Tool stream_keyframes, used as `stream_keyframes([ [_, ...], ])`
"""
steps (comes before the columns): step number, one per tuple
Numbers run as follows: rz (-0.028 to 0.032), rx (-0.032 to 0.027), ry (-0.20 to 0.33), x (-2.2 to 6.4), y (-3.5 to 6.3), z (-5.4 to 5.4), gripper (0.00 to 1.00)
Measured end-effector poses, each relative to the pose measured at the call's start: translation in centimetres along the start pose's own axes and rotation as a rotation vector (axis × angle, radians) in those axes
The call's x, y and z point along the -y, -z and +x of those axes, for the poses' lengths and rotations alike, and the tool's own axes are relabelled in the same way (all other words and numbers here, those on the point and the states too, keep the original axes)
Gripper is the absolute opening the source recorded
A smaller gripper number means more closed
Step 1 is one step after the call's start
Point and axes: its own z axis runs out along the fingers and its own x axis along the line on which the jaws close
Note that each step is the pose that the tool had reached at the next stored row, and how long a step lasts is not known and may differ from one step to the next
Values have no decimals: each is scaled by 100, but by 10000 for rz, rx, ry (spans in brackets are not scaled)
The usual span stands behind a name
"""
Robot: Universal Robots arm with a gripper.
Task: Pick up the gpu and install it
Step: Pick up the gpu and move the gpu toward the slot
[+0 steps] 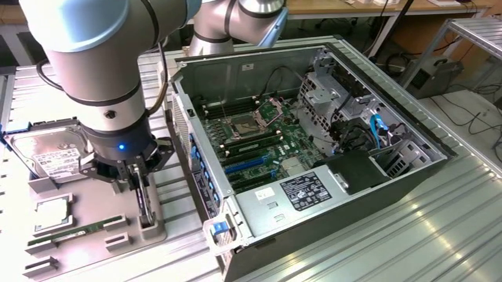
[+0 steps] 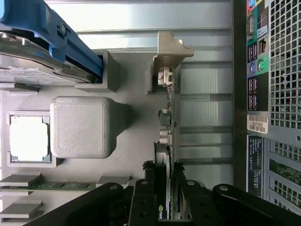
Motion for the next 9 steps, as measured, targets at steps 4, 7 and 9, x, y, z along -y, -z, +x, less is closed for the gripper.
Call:
stream_keyframes([
  [4, -32, -16, 15, -2, 56, -26, 26],
  [7, -48, -18, 15, -3, 115, -43, 26],
  [9, -58, -17, 14, -5, 169, -55, 26],
])
